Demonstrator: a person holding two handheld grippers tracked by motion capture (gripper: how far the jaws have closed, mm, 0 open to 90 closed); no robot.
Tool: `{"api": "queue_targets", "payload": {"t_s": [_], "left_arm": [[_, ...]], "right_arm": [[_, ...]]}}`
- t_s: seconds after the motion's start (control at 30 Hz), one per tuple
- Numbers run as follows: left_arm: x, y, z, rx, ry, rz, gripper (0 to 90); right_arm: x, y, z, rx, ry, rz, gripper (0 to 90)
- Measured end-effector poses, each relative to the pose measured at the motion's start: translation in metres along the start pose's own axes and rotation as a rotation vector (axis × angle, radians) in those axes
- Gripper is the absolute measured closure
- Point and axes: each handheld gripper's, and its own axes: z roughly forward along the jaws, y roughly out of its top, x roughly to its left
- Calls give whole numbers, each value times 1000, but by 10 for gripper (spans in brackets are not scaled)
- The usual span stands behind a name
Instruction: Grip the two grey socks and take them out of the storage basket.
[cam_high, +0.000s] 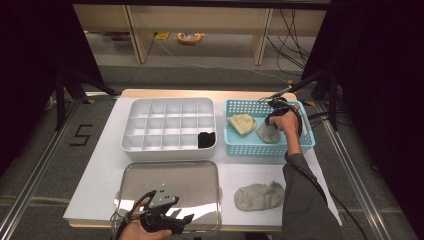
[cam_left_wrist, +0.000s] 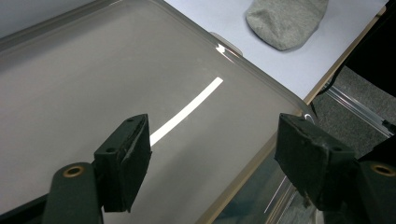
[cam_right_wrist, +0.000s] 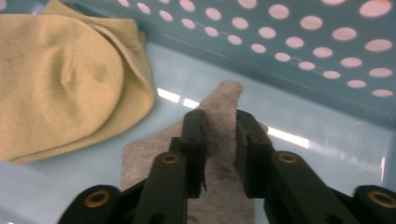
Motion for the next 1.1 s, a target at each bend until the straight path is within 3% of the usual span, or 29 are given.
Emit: {"api": "queue_targets", "payload": {"t_s": [0.1, 0.3, 0.4, 0.53, 0.57, 0.63, 0.67, 0.73, 0.8, 0.9, 0.93, 1.1], "left_arm": [[0, 0, 0, -2, -7, -4, 265], [0, 1, -1, -1, 2, 1, 266], [0, 1, -2, -13, -1, -9, 265], [1, 1, -2, -10, 15, -4, 265], [1, 1, -1, -25, 3, -12, 265], [1, 1, -2, -23, 5, -11, 264], [1, 1, -3, -12, 5, -2, 264], [1, 1, -2, -20, 8, -17, 265], [1, 1, -3, -13, 7, -9, 264], [2, 1, -3, -17, 8, -12, 264], [1, 1, -3, -24, 8, -20, 264], [1, 1, -3, -11, 6, -8, 263]], "right_arm": [[2, 0, -4, -32, -11, -40, 845], [5, 0, -22, -78, 0, -41, 880], [6, -1, -37, -120, 6, -64, 882], [9, -2, -48, -173, 21, -118, 882], [12, -3, -58, -194, 26, -133, 882], [15, -3, -63, -201, 31, -116, 881], [16, -4, -74, -224, 28, -141, 882], [19, -5, -78, -227, 33, -128, 882], [18, -5, -87, -248, 43, -149, 882], [24, -9, -108, -271, 52, -152, 884], [23, -9, -110, -287, 51, -177, 884], [30, -15, -127, -308, 69, -171, 885]]}}
